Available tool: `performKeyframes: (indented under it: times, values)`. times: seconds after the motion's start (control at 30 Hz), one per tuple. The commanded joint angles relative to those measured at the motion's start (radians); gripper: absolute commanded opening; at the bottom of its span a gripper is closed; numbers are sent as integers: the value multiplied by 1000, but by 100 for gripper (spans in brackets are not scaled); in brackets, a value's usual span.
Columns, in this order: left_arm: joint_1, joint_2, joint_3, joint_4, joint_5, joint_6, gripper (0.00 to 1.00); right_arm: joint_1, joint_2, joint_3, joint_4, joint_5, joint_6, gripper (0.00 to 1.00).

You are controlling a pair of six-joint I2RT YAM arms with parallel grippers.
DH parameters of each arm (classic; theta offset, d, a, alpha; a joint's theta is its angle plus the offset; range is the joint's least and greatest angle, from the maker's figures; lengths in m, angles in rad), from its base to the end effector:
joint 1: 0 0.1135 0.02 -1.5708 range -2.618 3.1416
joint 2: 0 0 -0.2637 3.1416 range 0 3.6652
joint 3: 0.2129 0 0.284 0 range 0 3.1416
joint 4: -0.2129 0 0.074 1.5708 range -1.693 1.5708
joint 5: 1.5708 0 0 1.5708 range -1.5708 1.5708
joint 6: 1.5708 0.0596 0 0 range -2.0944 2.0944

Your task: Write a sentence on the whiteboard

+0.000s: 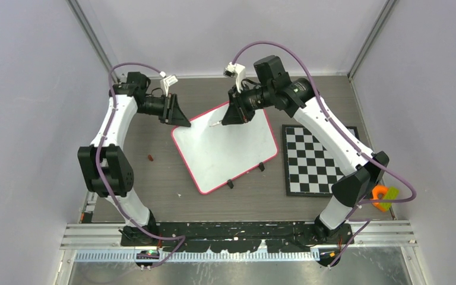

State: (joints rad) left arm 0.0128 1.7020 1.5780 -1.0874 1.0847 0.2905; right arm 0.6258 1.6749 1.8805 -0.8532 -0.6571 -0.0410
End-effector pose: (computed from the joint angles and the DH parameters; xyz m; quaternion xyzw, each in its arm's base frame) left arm 0.3738 -0.0479 0.3048 0.2080 0.8218 -0.4789 0.2280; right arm 0.3057 0.2659 0.4181 -0.4131 0.7538 0.3982 0.3204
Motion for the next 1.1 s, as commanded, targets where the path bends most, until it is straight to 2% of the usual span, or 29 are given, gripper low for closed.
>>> performKeyframes:
  times: [0.0, 0.2, 0.33, 0.47, 0.83, 0.87, 0.97, 1.07]
  values:
    - [-41, 47, 91, -117, 28, 124, 29, 1, -69, -20, 26, -31, 10, 0]
    - [-72, 124, 193, -302, 1, 245, 0, 1, -94, -48, 1, -48, 0, 0]
    - [-115, 165, 235, -429, -38, 331, 0, 3, -97, -62, -26, -87, -25, 0]
    - [-146, 187, 246, -485, -25, 379, 0, 2, -101, -78, -39, -113, -30, 0]
    - [-229, 144, 137, -352, -61, 240, 0, 28, -120, -133, -5, -76, -5, 0]
    - [-229, 146, 140, -337, -71, 222, 3, 30, -122, -136, 2, -70, 0, 0]
    - [-208, 114, 148, -283, -87, 152, 26, 41, -135, -161, 28, -51, 18, 0]
    - [-164, 62, 169, -253, -63, 100, 37, 58, -149, -179, 41, 6, 21, 0]
